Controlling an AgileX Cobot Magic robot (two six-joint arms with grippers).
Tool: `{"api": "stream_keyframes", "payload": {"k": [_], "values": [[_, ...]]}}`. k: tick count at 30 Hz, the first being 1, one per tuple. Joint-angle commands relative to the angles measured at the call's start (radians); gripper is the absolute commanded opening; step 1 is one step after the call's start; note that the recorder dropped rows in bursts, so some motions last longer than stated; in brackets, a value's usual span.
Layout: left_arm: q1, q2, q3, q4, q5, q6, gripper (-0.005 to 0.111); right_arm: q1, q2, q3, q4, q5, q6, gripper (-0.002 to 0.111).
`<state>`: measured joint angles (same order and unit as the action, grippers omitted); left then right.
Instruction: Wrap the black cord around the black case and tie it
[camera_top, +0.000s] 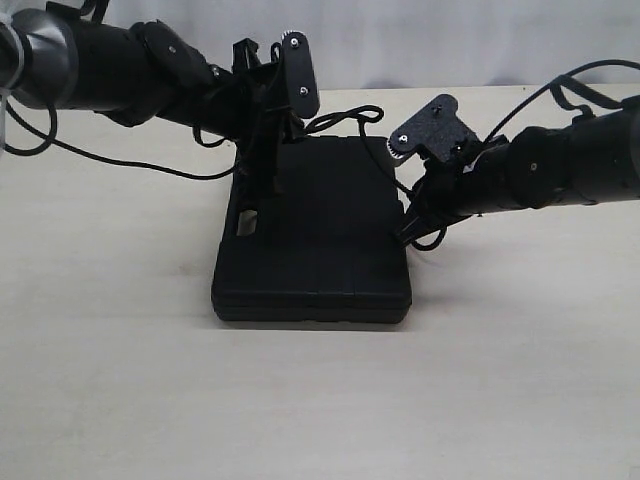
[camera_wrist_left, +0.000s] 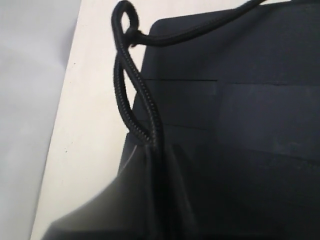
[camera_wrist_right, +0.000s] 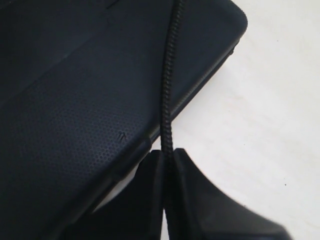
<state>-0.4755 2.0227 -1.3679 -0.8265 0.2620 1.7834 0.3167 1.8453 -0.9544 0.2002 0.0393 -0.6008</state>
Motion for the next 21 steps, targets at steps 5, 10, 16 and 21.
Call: {"api": "stream_keyframes", "payload": {"k": [5,10,16,21], "values": [[0.003,-0.009,0.005,0.030,0.007,0.001,0.000,-0.001,0.002,0.001,-0.007,-0.017,-0.001,0.004],[0.003,-0.009,0.005,0.026,-0.028,-0.028,0.000,-0.001,-0.004,0.001,-0.007,-0.008,-0.004,0.004],[0.003,-0.009,0.005,0.023,-0.038,-0.032,0.000,-0.001,-0.037,0.001,-0.007,0.015,-0.003,0.004],[0.003,-0.009,0.005,0.023,-0.036,-0.032,0.000,-0.001,-0.040,0.003,-0.007,0.022,0.008,0.004]]}}
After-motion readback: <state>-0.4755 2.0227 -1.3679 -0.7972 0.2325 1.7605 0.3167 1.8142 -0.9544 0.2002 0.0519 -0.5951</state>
